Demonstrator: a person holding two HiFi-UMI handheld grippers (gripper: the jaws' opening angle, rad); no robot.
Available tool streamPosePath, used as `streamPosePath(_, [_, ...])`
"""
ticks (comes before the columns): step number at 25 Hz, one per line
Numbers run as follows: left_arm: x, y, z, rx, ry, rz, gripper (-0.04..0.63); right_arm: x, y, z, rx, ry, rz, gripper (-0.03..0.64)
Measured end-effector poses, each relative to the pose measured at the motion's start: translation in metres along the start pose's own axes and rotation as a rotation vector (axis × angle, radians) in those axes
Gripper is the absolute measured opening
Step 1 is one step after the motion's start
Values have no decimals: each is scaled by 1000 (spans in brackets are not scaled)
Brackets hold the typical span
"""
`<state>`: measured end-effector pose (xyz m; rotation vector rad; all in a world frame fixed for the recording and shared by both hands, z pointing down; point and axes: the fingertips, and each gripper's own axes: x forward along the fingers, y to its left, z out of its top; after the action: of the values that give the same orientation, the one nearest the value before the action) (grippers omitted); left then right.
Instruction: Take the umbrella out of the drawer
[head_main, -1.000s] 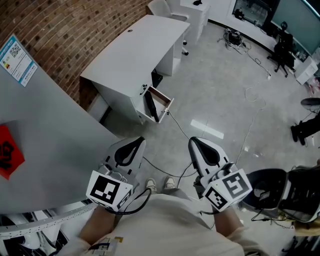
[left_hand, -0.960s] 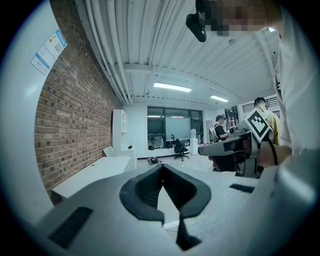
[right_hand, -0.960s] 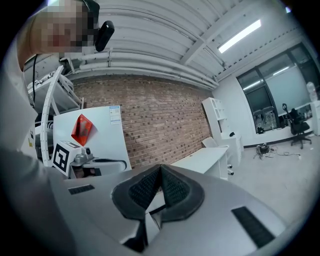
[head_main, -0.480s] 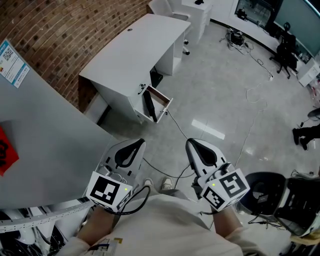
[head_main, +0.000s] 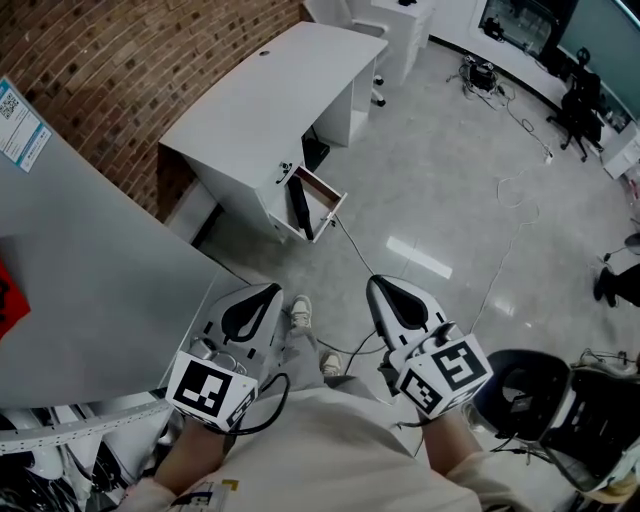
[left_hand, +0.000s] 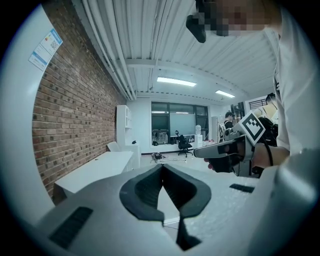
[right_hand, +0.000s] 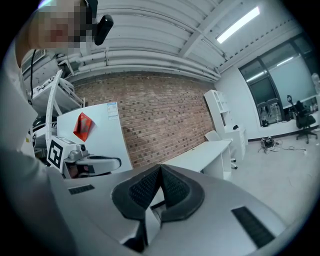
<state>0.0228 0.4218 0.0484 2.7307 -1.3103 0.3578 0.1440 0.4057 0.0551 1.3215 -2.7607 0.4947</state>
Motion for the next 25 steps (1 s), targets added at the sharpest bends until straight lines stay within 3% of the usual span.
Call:
streamPosePath(11, [45,30,7,-2,-19,-10,8,35,-32,10,-8,11,-20,6])
streamPosePath(25, [107,107,14,-3,7,-31,8,121,-70,30,5,28,-32,6])
